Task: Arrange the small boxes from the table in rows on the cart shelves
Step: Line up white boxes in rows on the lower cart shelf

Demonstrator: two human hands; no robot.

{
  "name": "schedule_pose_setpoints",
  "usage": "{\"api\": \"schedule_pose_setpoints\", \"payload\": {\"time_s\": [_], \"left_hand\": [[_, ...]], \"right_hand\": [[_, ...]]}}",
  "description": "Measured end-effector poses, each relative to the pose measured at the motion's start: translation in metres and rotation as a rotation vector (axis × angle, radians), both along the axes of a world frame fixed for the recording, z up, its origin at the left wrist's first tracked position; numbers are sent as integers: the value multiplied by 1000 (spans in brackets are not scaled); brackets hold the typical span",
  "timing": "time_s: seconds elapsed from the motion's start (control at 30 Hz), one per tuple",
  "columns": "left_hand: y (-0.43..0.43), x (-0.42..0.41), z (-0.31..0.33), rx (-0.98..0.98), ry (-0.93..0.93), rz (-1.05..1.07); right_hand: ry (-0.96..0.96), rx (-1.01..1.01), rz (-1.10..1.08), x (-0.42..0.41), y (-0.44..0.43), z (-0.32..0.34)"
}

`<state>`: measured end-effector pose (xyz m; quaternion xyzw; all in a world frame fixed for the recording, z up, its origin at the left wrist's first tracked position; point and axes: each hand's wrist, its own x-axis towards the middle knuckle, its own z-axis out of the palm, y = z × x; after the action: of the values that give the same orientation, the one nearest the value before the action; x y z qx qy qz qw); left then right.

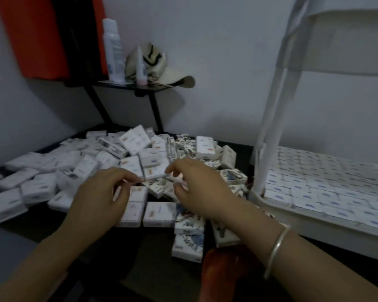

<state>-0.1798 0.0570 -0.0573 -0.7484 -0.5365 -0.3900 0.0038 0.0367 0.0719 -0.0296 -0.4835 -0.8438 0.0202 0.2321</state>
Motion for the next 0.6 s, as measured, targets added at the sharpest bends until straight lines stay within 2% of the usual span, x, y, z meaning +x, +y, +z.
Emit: {"api": "schedule_pose_setpoints", "payload": {"time_s": [0.07, 0.13, 0.23, 0.33, 0.47, 0.6], "left_hand": [[15, -8, -1, 45, 62, 56], [26, -12, 0, 65, 137, 69], [37, -14, 1, 37, 248, 83], [46, -9, 4, 3, 331, 96], [58, -4, 13, -69, 355, 112], [72, -2, 17, -102, 497, 145]], "right_hand": [[-17, 83, -9, -19, 20, 1], [-124, 116, -32, -37, 40, 3], [-320, 84, -109, -55, 63, 3], [-387, 153, -148, -62, 78, -1], [-151, 129, -130, -53, 83, -4], [150, 64, -108, -35, 66, 6]]}}
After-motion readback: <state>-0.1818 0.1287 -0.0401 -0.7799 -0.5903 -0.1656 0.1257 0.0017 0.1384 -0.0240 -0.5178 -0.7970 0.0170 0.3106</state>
